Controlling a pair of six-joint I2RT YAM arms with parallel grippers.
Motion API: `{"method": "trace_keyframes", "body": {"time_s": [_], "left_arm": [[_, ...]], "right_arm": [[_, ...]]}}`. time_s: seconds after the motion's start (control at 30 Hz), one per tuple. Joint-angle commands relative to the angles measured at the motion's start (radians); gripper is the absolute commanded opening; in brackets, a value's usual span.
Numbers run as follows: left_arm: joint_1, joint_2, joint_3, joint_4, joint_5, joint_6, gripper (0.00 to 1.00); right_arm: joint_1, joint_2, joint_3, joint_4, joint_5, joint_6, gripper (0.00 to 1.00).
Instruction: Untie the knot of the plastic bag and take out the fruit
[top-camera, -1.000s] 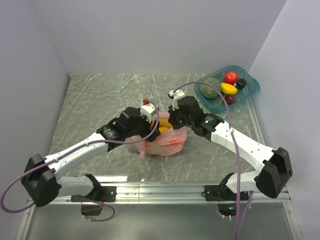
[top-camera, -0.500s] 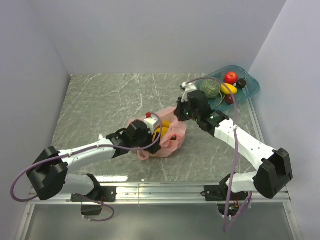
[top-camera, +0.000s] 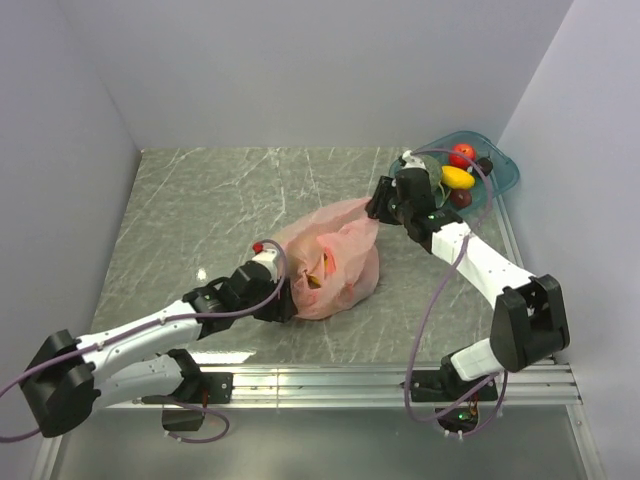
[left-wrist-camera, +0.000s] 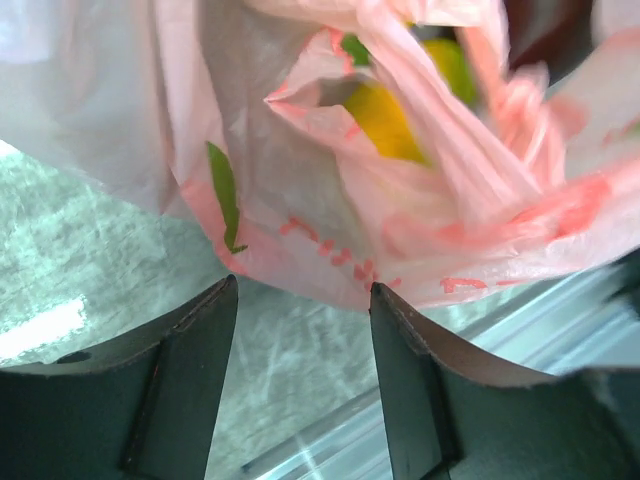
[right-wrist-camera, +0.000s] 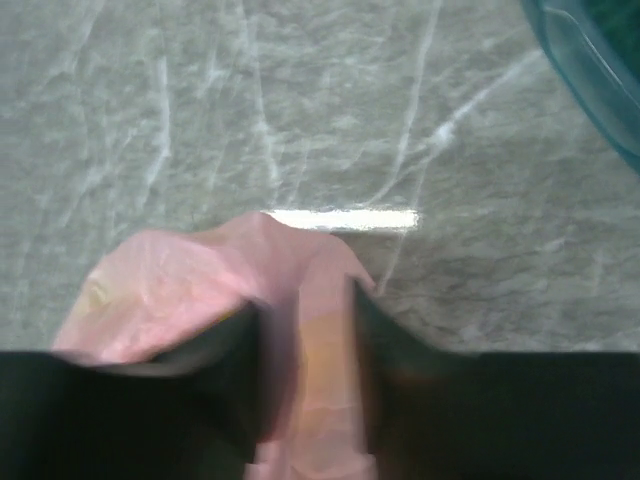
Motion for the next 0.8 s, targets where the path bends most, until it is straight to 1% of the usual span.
{"method": "trace_keyframes", "body": {"time_s": [0.0, 0.03, 0.07, 0.1, 0.13, 0.17, 0.2, 0.23, 0.3, 0.33, 0.4, 0.43, 0.6, 0.7, 0.77], "left_arm": [[-0.002, -0.058, 0.004, 0.041, -0.025, -0.052, 0.61], [-0.002, -0.061, 0.021, 0.05, -0.025, -0.05, 0.62], [-0.002, -0.061, 0.029, 0.064, -0.016, -0.041, 0.63], [-0.002, -0.058, 0.038, 0.067, -0.013, -0.037, 0.64], [-0.002, -0.052, 0.047, 0.07, -0.012, -0.034, 0.66], [-0.002, -0.049, 0.061, 0.072, -0.01, -0.032, 0.68], [-0.002, -0.046, 0.067, 0.072, -0.011, -0.034, 0.69], [-0.002, -0.043, 0.073, 0.069, -0.012, -0.035, 0.7], [-0.004, -0.048, 0.096, 0.06, -0.004, -0.044, 0.75], [-0.004, -0.066, 0.106, 0.058, -0.001, -0.049, 0.79], [-0.004, -0.093, 0.11, 0.06, -0.008, -0.067, 0.82], [-0.004, -0.118, 0.116, 0.052, -0.015, -0.075, 0.85], [-0.005, -0.156, 0.153, -0.009, -0.1, -0.107, 0.88], [-0.005, -0.134, 0.17, -0.022, -0.12, -0.129, 0.88], [-0.005, -0.117, 0.175, 0.003, -0.133, -0.153, 0.88]], "right_arm": [[0.098, -0.13, 0.052, -0.002, 0.034, -0.083, 0.56], [0.126, -0.151, 0.059, -0.03, 0.064, -0.103, 0.65], [0.161, -0.171, 0.069, -0.086, 0.132, -0.138, 0.68], [0.225, -0.208, 0.087, -0.114, 0.168, -0.155, 0.7], [0.259, -0.225, 0.096, -0.14, 0.203, -0.168, 0.71], [0.285, -0.239, 0.104, -0.165, 0.252, -0.182, 0.72], [0.307, -0.25, 0.11, -0.212, 0.266, -0.185, 0.72], [0.354, -0.265, 0.124, -0.236, 0.288, -0.182, 0.72], [0.4, -0.279, 0.122, -0.278, 0.34, -0.169, 0.73], [0.436, -0.282, 0.125, -0.294, 0.355, -0.163, 0.78], [0.469, -0.265, 0.132, -0.335, 0.393, -0.14, 0.79], [0.498, -0.256, 0.132, -0.346, 0.403, -0.134, 0.82], [0.577, -0.189, 0.09, -0.411, 0.492, -0.087, 0.85], [0.628, -0.172, 0.072, -0.458, 0.542, -0.045, 0.85], [0.661, -0.167, 0.063, -0.475, 0.569, -0.019, 0.85]]}}
